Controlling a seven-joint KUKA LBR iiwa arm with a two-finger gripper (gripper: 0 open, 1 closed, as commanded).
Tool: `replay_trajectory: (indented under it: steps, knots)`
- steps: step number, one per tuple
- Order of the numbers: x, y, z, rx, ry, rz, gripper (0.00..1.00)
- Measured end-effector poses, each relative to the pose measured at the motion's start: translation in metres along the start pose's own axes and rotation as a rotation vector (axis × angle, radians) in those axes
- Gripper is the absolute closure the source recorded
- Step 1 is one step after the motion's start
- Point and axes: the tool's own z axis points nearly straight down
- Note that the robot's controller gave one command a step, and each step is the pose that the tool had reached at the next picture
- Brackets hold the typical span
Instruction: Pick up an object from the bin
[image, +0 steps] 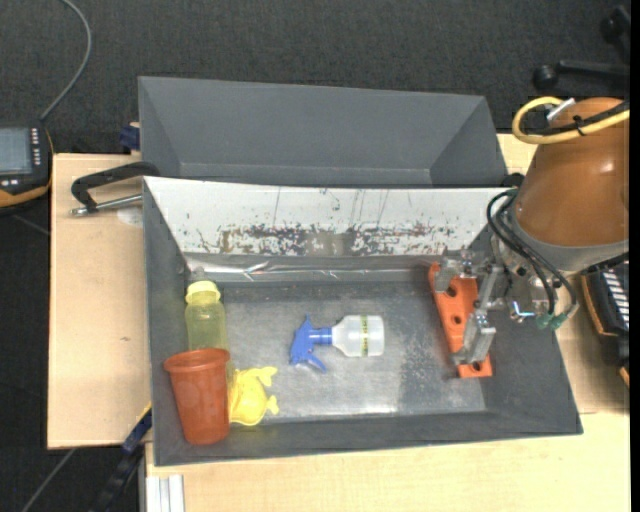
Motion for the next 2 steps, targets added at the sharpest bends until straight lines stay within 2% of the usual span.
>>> replay_trajectory:
  steps: [1, 2]
  knots:
    - [-0.001, 0.000, -0.005, 0.001, -0.009, -0.001, 0.00]
    - [-0.018, 0.022, 0.055, 0.000, -0.011, 0.029, 0.00]
